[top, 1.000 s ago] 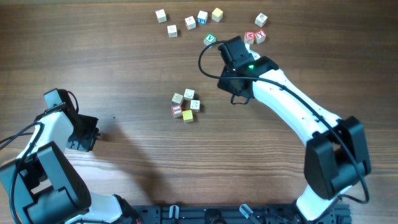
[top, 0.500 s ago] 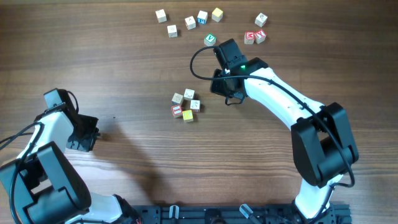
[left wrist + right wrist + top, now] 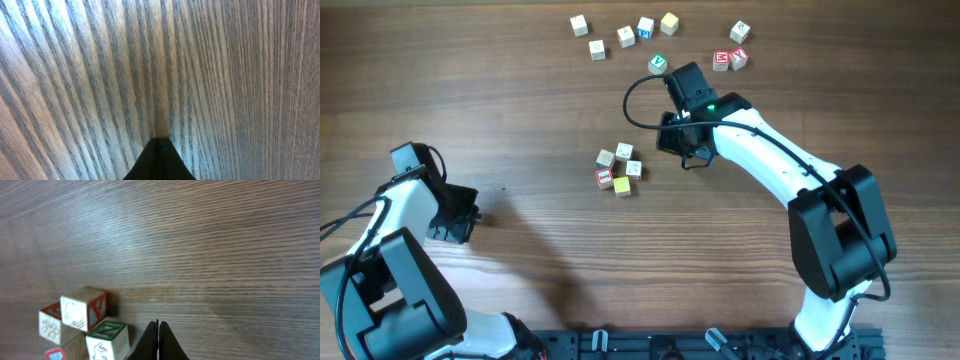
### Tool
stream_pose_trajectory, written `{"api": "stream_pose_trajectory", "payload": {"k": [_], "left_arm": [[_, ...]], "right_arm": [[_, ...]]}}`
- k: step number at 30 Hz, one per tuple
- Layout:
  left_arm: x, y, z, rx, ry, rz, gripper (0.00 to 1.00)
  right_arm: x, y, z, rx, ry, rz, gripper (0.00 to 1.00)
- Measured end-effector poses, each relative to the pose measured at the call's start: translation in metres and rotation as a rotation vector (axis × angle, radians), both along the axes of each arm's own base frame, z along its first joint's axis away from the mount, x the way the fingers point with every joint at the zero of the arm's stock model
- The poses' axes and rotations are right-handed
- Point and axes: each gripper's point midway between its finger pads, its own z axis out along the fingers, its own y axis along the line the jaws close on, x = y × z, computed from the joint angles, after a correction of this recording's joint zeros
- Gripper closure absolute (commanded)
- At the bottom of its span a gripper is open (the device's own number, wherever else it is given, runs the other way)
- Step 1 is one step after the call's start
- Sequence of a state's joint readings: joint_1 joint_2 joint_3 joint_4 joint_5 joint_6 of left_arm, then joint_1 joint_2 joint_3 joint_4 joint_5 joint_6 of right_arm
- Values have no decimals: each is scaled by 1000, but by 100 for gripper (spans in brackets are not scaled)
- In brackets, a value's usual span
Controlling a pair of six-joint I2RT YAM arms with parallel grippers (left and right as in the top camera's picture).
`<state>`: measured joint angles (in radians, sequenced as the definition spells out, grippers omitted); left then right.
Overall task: Form a circle
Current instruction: 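Lift the right gripper up to the ring's upper-right side, then lower the right gripper into the ring's center among the blocks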
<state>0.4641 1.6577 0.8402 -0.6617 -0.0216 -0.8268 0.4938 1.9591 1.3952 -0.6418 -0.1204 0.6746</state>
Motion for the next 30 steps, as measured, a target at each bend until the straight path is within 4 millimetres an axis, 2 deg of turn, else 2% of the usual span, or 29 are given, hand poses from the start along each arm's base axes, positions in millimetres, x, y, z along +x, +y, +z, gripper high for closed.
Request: {"api": "stream_pose_trajectory", "payload": {"k": [10,22,26,30], "left_arm": [[0,0,0,1,-1,0,96],[0,0,0,1,-1,0,96],[1,0,0,1,-2,0,96],[1,0,0,2,-3,0,96]], "right_arm": [[-14,4,-2,23,56,44,96],[-13,12,0,63,56,58,96],[-13,27,7,141,42,126,96],[-16,53,21,273,15,254,96]]}}
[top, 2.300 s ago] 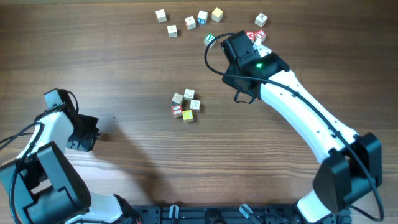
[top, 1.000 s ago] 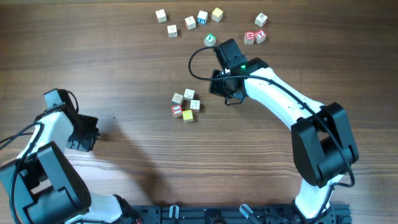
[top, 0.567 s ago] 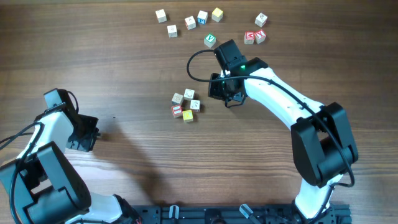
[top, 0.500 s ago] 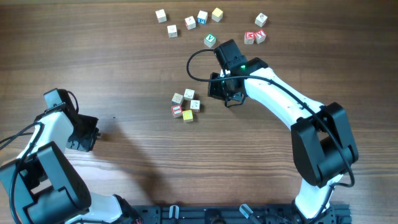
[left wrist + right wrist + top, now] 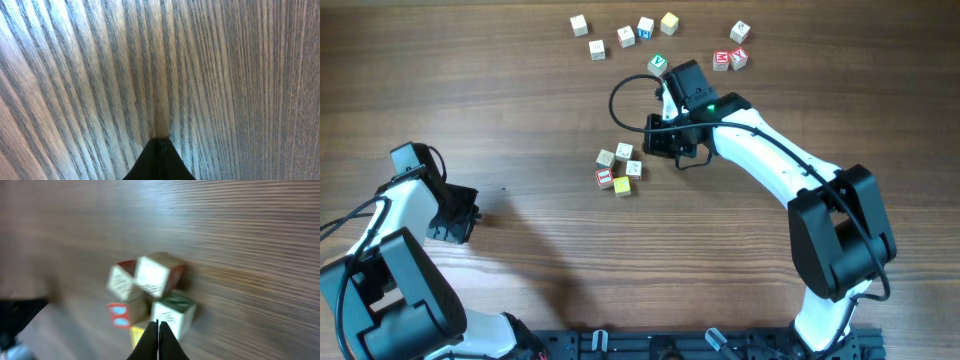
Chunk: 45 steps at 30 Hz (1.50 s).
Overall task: Form a circle
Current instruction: 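Lower the right gripper into the ring's center among the blocks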
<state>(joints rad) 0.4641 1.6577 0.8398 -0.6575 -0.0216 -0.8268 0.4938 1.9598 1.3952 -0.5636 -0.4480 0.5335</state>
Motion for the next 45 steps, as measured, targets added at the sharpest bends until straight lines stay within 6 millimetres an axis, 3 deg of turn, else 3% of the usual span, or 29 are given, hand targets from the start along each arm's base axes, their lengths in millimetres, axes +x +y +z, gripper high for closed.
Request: {"api": "stream_pose_trajectory", "payload": {"k": [6,19,45], "left_arm": [[0,0,0,2,-1,0,96],[0,0,0,2,-2,0,96],[0,0,0,2,-1,0,96]], "right_arm": [[-10,13,6,61,-35,141,96],[-31,52,-7,6,-149,313,96],[-23,48,-28,-114,-171,247,96]]}}
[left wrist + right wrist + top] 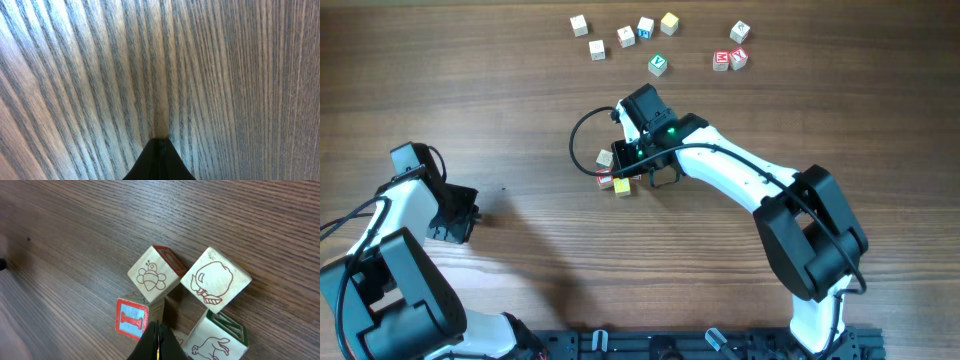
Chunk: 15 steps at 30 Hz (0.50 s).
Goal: Form a circle
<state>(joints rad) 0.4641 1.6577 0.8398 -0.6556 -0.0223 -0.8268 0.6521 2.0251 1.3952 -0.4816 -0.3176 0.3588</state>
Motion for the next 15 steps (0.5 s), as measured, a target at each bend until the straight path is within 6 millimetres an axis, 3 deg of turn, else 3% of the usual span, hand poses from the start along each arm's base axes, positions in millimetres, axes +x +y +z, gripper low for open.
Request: {"api": "stream_pose_trajectory", "payload": {"k": [15], "left_arm": [[0,0,0,0,0,0,96]], "right_arm": [[2,-1,-9,-9,16,-34,96]]}}
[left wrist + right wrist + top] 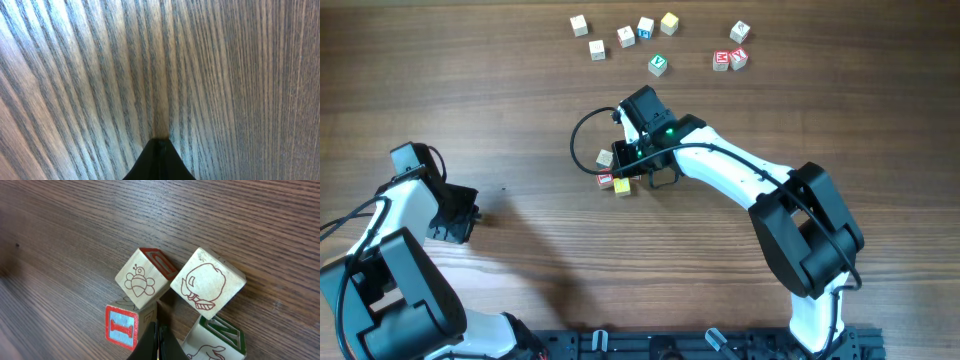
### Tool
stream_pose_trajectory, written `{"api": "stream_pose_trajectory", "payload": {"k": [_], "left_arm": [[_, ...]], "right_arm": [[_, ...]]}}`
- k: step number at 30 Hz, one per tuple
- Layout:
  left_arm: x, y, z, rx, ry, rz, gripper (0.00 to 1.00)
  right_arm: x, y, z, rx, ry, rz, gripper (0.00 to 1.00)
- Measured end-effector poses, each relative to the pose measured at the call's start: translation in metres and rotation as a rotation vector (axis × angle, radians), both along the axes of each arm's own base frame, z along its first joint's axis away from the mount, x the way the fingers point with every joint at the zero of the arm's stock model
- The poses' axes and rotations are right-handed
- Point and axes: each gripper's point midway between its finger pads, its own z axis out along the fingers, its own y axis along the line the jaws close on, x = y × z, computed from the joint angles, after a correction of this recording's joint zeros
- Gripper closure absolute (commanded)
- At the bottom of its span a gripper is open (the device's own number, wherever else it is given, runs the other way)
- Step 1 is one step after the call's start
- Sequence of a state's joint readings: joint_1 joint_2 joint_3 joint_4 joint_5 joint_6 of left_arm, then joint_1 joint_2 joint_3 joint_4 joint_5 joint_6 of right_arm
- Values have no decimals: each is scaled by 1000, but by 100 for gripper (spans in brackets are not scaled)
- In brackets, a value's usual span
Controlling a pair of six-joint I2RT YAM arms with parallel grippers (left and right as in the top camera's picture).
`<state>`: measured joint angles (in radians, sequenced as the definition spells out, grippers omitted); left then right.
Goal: Form a circle
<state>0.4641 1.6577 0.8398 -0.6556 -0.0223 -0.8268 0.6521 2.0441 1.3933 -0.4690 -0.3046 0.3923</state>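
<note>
A cluster of small wooden picture blocks lies mid-table. In the right wrist view it shows a bee block (142, 280), a face block (207, 282), a red-framed I block (122, 326) and a green-edged block (216, 340). My right gripper (159, 328) is shut, its tips pressed down between the I block and the green-edged block. Several more blocks (625, 37) are scattered along the far edge, with a green one (658, 65) nearest. My left gripper (160, 145) is shut over bare wood at the left, far from any block.
A red pair of blocks (728, 59) and a single block (739, 33) lie at the far right of the scatter. The right arm's black cable (582, 128) loops over the table just behind the cluster. The wooden table (520, 100) fills every view.
My right gripper has edged slightly deeper into the cluster; the blocks sit a little further left in its wrist view. The left arm has not moved.
My right gripper, shut, stood to the right of the mid-table cluster. A second later it was nearer the cluster. By half a second ago it was over the cluster with its tips among the blocks, where it remains. The left gripper stayed shut at the left throughout.
</note>
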Motion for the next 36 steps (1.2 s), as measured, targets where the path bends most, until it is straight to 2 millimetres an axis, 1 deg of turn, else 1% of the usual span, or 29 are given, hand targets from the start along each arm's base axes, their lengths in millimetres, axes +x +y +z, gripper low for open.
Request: {"api": "stream_pose_trajectory", "payload": {"k": [8,16,23,36], "left_arm": [[0,0,0,0,0,0,96],[0,0,0,0,0,0,96],[0,0,0,0,0,0,96],[0,0,0,0,1,0,96]], "right_arm": [[2,-1,-1,-11,-8,-17,96],[1,0,-2,-28,-19,-20,96],[-2,-2,-9,-52,-18,-19,96],[-2,-3,-9,-62,-25,-23,96]]}}
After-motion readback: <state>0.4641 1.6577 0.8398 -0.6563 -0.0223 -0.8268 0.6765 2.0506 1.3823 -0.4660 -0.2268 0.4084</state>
